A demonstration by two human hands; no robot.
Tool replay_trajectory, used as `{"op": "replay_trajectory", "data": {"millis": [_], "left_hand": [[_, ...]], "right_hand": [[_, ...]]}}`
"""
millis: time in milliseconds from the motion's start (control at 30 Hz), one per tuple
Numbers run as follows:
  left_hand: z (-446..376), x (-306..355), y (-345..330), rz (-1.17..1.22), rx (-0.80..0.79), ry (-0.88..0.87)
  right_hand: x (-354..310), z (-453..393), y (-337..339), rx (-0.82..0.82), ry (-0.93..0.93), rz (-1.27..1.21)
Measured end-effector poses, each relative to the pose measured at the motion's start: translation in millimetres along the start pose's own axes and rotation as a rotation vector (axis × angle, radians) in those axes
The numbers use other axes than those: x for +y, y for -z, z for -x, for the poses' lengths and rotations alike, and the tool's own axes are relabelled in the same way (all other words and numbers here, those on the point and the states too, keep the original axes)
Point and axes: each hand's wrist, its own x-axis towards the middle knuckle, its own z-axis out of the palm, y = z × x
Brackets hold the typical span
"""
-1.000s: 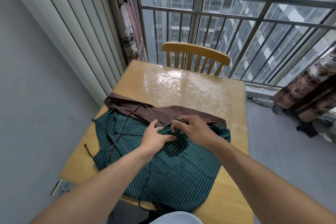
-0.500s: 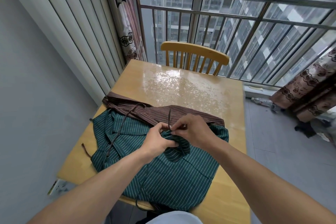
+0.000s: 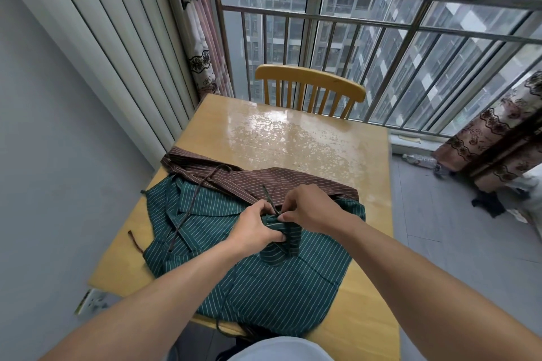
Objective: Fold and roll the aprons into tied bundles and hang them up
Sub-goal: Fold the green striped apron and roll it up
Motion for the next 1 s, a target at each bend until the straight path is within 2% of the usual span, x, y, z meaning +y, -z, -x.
{"op": "replay_trajectory", "data": {"millis": [200, 400, 733, 1000], "left_hand": [[1.8, 9.7, -3.4, -0.181, 0.019, 0.049], [0.4, 9.8, -3.5, -0.174, 0.046, 0.102], [-5.9, 12.4, 5.2, -0.211, -0.012, 0.088], [-8.7, 19.6, 9.4, -0.22, -0.003, 0.043]], "right_hand": [[-6.6, 0.7, -5.2, 0.057, 0.012, 0.029], [-15.0, 6.2, -13.7, 0.137, 0.097, 0.234], [-17.4, 3.0, -18.5, 0.186, 0.041, -0.065], [-24.2, 4.6, -15.2, 0.234, 0.033, 0.073]]}}
